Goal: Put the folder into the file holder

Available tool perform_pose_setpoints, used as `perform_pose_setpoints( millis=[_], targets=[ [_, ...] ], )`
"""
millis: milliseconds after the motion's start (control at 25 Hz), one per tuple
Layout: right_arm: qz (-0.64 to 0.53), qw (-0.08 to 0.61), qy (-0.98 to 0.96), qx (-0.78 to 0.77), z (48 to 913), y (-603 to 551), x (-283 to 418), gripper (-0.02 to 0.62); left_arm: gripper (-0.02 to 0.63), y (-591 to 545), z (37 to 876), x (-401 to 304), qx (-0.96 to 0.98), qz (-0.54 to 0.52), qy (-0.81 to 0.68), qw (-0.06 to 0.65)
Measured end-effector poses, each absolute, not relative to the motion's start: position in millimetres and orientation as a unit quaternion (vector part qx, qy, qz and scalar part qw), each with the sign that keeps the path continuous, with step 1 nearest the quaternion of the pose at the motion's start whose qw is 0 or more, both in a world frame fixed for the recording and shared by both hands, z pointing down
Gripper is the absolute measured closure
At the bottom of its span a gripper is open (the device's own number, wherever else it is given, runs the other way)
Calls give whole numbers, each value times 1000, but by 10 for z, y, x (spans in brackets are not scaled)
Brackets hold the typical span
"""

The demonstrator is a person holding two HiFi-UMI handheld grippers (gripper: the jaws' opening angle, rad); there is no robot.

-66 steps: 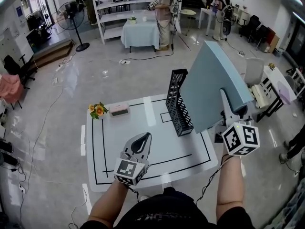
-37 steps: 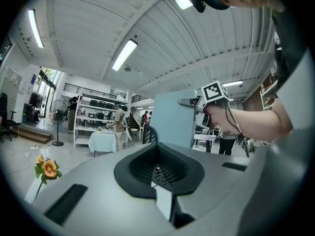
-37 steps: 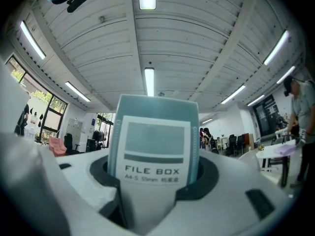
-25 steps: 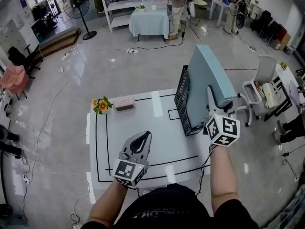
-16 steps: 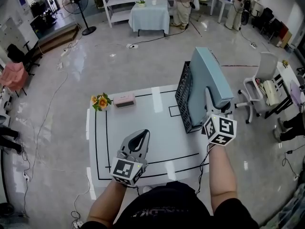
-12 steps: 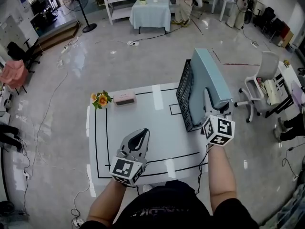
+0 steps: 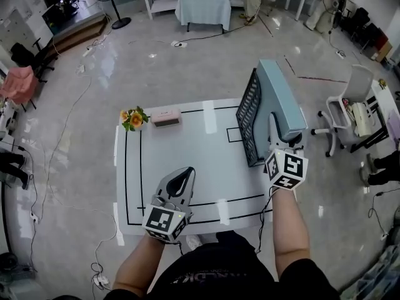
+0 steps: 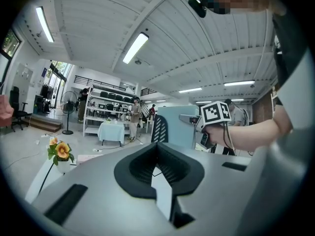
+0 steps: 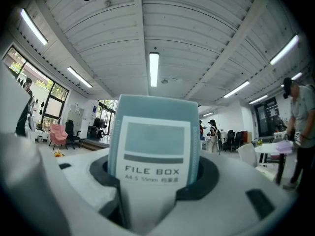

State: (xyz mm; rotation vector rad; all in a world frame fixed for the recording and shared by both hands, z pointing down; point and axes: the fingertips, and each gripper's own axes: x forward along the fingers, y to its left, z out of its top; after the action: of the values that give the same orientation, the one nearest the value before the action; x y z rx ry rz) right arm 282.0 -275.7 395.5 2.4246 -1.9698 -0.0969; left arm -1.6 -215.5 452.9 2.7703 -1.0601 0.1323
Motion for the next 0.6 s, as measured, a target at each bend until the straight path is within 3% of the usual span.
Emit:
perform_pose_setpoints(
  millis=[600],
  targets=[
    [-15,18,-634,773,4342,-2675,2764,307,603,-2006,4529,-75,926,47,-365,86]
  ],
)
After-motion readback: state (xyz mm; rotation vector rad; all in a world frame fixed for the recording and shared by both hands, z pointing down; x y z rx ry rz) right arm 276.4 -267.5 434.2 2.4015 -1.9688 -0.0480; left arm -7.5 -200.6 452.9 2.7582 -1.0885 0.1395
